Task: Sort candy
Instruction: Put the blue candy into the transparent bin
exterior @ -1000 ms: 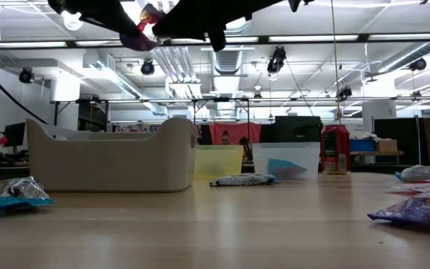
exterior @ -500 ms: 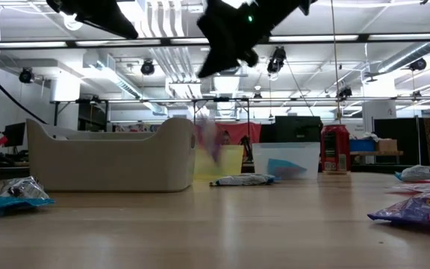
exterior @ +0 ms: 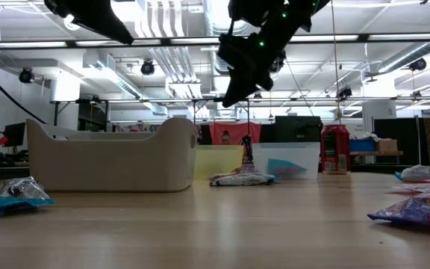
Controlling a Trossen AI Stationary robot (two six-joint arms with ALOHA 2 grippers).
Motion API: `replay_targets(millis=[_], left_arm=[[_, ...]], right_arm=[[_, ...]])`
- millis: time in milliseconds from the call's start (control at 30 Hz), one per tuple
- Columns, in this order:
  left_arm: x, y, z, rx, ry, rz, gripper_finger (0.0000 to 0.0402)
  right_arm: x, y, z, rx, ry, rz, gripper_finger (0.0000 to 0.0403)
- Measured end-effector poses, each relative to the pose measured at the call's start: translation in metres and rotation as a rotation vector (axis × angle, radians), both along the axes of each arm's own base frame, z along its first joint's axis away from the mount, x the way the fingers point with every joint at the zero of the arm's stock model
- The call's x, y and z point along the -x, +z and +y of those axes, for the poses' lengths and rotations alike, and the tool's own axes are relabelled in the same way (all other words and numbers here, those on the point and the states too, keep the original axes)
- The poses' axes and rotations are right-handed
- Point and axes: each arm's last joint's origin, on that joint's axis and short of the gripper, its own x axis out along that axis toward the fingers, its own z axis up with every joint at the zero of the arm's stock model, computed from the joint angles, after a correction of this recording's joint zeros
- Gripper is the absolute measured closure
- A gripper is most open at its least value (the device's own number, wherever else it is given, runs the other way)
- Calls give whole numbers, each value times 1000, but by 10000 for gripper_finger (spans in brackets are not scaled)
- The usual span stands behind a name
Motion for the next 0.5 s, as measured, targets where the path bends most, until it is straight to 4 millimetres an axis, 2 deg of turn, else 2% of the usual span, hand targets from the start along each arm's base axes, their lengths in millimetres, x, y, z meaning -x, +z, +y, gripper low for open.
replay_targets(millis=[167,333,500], left_arm=[[5,0,1,70,-28,71,303],[11,1,-2,111,-83,150,321],[20,5,-9,175,-176,202,326]], right_arm=[[0,-1,4,-51,120,6,394],[4,-9,23,-16,344,117,390],[6,-12,34,31,393,183,355]])
